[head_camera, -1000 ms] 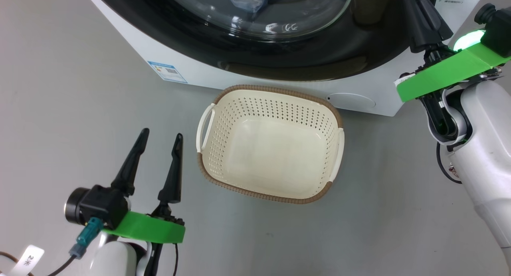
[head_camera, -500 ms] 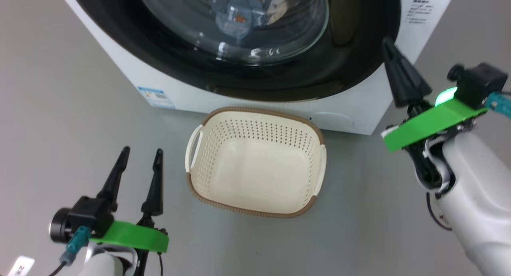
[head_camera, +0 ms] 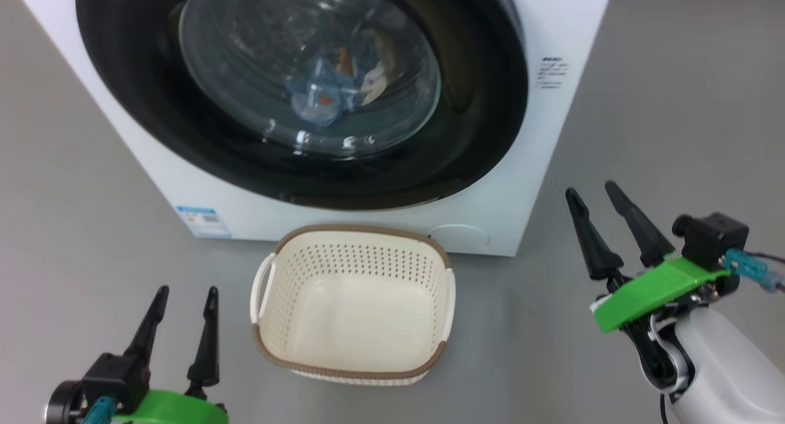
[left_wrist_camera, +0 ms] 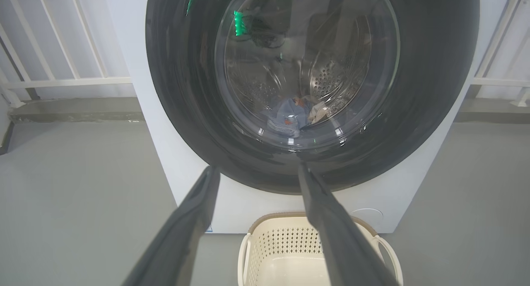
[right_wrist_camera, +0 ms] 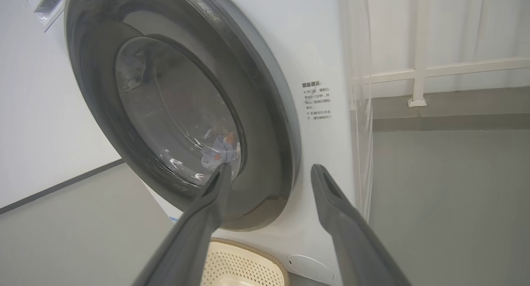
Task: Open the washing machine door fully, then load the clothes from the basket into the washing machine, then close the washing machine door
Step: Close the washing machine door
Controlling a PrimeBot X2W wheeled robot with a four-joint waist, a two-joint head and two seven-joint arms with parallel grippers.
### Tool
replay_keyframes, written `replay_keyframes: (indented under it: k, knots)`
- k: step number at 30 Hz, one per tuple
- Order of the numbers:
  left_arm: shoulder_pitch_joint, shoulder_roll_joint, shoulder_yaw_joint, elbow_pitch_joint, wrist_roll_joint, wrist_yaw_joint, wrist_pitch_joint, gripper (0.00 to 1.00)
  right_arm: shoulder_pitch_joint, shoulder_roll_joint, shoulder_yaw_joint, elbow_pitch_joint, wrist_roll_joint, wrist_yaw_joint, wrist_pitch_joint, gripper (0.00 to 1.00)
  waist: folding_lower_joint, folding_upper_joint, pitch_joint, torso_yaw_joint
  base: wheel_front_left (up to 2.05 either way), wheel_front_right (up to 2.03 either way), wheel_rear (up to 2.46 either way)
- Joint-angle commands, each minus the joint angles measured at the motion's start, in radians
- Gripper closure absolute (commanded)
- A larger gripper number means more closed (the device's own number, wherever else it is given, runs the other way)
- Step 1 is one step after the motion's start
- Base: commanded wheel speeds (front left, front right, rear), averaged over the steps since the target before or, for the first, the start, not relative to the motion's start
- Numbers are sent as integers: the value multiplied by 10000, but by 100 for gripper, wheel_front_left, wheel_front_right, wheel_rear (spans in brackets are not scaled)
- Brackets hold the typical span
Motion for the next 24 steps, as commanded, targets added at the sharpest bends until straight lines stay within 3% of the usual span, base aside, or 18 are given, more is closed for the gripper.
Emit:
replay_keyframes:
  k: [1, 24]
  knots:
    - [39, 303, 343, -158, 4, -48, -65, 0, 263, 7, 2, -174, -17, 0, -49, 0, 0, 0, -625, -619, 0, 0, 0]
    - [745, 630, 695, -46, -235, -51, -65, 0, 1909, -200, -482, -351, -150, 0, -49, 0, 0, 0, -1280, -1982, 0, 0, 0]
